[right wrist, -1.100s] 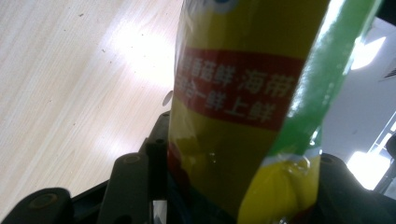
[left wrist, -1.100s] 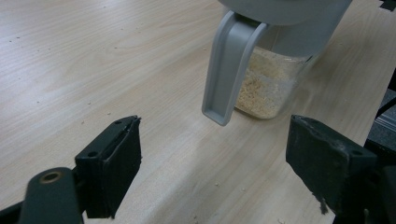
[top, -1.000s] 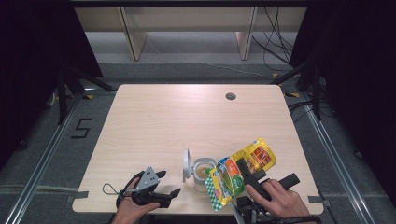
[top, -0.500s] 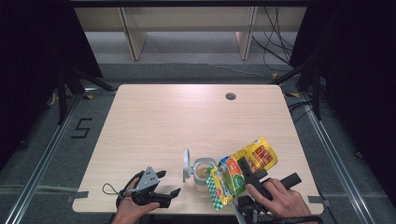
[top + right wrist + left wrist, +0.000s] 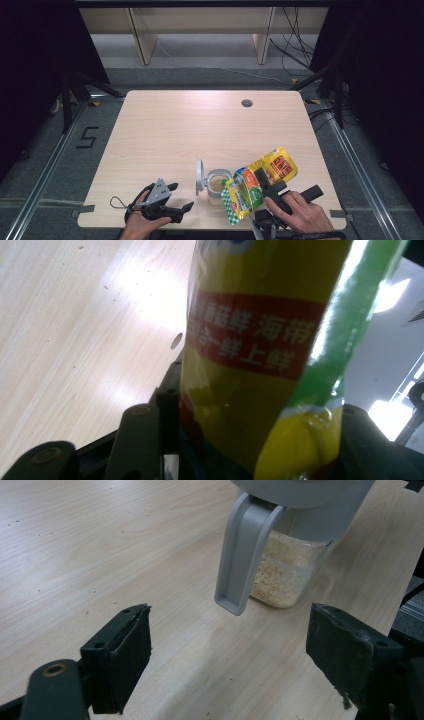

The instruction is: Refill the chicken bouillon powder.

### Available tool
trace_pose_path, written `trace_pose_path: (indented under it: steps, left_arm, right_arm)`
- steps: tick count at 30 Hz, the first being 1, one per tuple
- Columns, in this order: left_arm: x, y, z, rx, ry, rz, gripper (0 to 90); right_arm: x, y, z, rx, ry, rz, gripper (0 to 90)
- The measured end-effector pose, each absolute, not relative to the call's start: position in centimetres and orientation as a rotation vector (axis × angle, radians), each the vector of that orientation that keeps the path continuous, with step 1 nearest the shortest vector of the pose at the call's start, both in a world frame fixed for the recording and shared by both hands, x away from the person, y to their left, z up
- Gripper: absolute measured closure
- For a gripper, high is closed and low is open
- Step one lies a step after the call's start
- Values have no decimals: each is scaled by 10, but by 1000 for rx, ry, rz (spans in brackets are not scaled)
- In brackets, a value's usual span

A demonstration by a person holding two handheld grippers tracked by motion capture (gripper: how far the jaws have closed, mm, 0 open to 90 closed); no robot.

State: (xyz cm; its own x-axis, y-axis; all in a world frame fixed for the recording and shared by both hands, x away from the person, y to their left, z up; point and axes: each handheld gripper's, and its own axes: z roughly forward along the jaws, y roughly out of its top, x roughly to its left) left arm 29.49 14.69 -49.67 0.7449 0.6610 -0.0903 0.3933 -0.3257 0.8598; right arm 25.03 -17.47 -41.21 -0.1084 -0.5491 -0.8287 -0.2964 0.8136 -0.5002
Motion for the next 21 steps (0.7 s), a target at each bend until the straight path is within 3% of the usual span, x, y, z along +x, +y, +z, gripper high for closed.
trace_pose_path:
  steps: [21]
  left_arm:
    - [295,147,-496,1959,802,344,177]
  right_arm:
    - [249,-176,-413,-618,1715,-224,547]
